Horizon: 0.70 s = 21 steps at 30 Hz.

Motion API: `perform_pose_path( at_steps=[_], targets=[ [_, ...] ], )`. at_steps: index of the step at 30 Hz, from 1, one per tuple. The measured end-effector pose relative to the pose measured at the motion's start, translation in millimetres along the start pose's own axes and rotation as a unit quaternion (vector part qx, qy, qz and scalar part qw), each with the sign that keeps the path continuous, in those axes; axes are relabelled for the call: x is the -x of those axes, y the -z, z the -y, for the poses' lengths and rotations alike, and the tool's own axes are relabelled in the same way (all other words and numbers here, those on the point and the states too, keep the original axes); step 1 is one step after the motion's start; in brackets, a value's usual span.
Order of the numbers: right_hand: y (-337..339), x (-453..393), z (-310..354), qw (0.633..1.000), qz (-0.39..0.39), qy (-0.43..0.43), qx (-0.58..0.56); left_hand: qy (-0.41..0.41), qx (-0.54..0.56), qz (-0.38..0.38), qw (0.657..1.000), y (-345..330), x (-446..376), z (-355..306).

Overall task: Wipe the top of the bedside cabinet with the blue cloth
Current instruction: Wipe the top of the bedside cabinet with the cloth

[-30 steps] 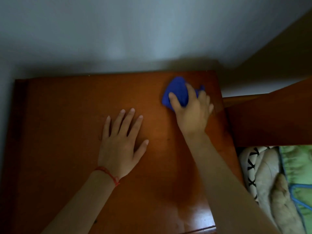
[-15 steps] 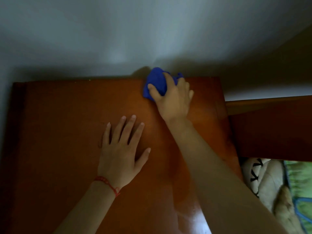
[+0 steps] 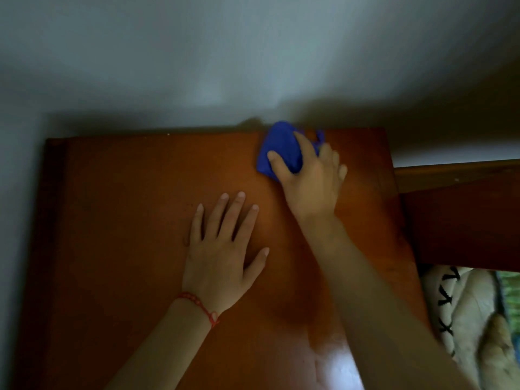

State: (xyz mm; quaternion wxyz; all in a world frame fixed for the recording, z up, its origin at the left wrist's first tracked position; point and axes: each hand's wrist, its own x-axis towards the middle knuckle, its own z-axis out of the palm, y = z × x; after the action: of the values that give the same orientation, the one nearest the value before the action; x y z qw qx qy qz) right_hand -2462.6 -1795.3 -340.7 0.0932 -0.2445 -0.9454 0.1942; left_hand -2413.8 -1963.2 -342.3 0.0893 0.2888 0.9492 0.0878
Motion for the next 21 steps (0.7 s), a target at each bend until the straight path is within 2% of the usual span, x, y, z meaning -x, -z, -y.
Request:
perform_pose_path(
  at_steps=[4, 10, 12, 16, 21],
  targets=[
    [14, 91, -9, 1.000, -0.012, -0.010, 0.008, -0.003, 0.004, -0.004, 1.000, -2, 1, 1],
    [5, 1, 6, 0.999, 0.006, -0.032, 0.011, -0.002, 0.000, -0.013, 1.000, -3, 4, -1],
    [8, 26, -4, 1.000, -0.008, -0.024, 0.005, 0.000, 0.015, -0.023, 1.000, -1, 11, -2],
    [30, 139, -27, 1.000, -0.018, -0.005, 0.016, 0.013, 0.035, -0.058, 0.998, -4, 51, -12],
    [27, 104, -21, 1.000, -0.010, 0.005, 0.028, 0.033, 0.037, -0.045, 0.998, -18, 114, -40]
  ],
)
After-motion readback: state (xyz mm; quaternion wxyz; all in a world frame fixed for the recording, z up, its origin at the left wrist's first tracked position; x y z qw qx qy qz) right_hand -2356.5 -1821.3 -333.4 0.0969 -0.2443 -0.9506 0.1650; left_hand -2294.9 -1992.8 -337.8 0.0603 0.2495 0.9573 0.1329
